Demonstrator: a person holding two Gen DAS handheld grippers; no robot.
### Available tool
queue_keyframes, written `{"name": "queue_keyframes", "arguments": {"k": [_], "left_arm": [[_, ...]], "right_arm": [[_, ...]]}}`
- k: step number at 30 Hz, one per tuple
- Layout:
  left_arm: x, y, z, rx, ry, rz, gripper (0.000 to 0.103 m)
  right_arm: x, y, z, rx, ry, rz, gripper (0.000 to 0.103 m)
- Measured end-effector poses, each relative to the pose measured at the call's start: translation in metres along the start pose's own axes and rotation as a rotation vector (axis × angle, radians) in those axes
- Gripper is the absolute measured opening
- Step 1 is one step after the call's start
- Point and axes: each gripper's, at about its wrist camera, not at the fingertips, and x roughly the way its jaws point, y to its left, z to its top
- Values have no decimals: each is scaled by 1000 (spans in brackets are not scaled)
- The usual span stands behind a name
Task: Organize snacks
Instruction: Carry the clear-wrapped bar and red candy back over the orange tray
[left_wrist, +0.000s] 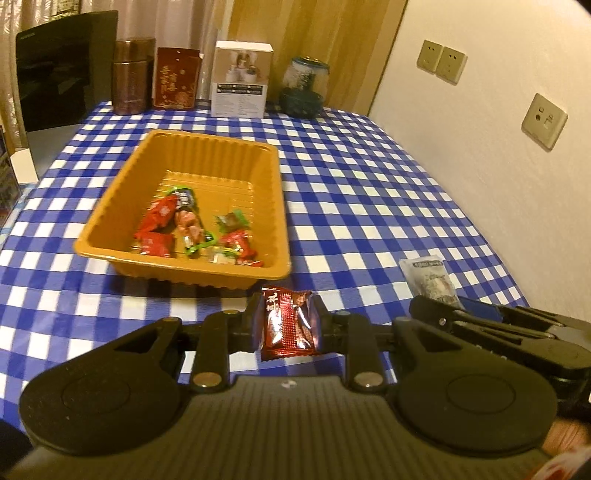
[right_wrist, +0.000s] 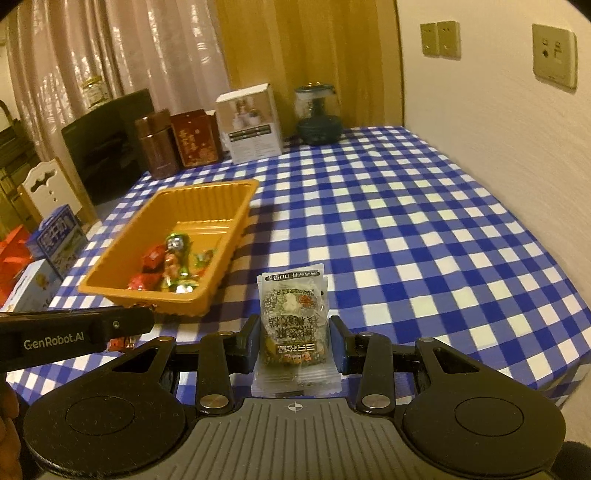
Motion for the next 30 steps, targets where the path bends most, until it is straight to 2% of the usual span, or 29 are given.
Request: {"name": "queue_keyframes", "arguments": {"k": [17, 30], "left_arm": [[-33, 27, 1, -1, -37, 40, 23], [-33, 44, 5, -19, -39, 56, 23]], "right_arm": [[-9, 39, 2, -44, -6, 33, 39], [0, 56, 3, -55, 7, 67, 39]]}}
